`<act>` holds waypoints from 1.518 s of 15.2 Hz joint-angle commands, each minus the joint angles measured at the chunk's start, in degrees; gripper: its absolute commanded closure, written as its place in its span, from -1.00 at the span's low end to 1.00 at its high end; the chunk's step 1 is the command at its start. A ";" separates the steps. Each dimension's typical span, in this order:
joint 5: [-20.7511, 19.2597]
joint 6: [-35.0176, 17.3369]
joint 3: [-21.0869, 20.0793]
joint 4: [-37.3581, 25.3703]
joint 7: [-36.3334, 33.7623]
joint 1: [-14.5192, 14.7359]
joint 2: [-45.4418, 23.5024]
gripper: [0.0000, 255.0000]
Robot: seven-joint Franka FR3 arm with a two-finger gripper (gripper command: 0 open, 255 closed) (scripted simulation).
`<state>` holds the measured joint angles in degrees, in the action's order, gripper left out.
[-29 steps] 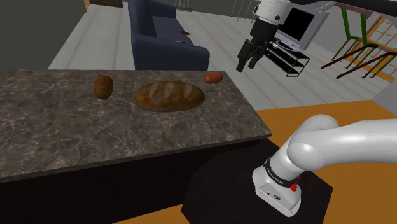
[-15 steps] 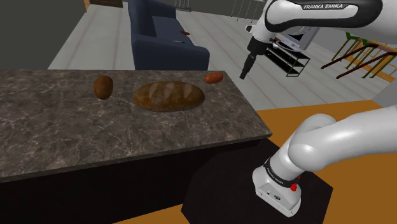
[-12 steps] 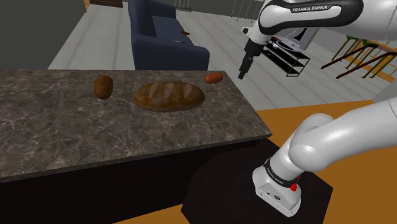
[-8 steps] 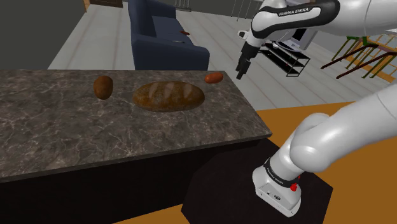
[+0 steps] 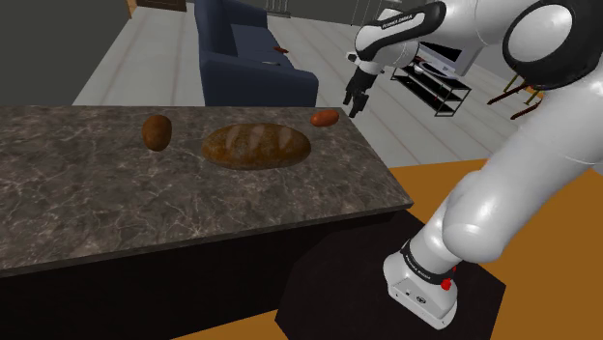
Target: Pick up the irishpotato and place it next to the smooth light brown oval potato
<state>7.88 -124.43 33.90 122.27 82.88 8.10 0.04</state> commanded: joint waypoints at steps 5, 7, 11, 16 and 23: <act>10.75 -0.36 -1.49 -12.70 18.25 -3.07 -15.37 -1.00; 11.44 -1.55 -1.96 -12.22 18.68 -3.35 -16.23 -1.00; 13.00 -3.84 -2.67 -11.43 19.66 -3.68 -18.08 -1.00; 13.64 -4.72 -2.97 -11.18 20.07 -3.83 -18.85 -1.00; 13.64 -4.71 -2.97 -11.18 20.06 -3.83 -18.84 1.00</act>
<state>21.52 -129.14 30.94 111.07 102.94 4.26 -18.78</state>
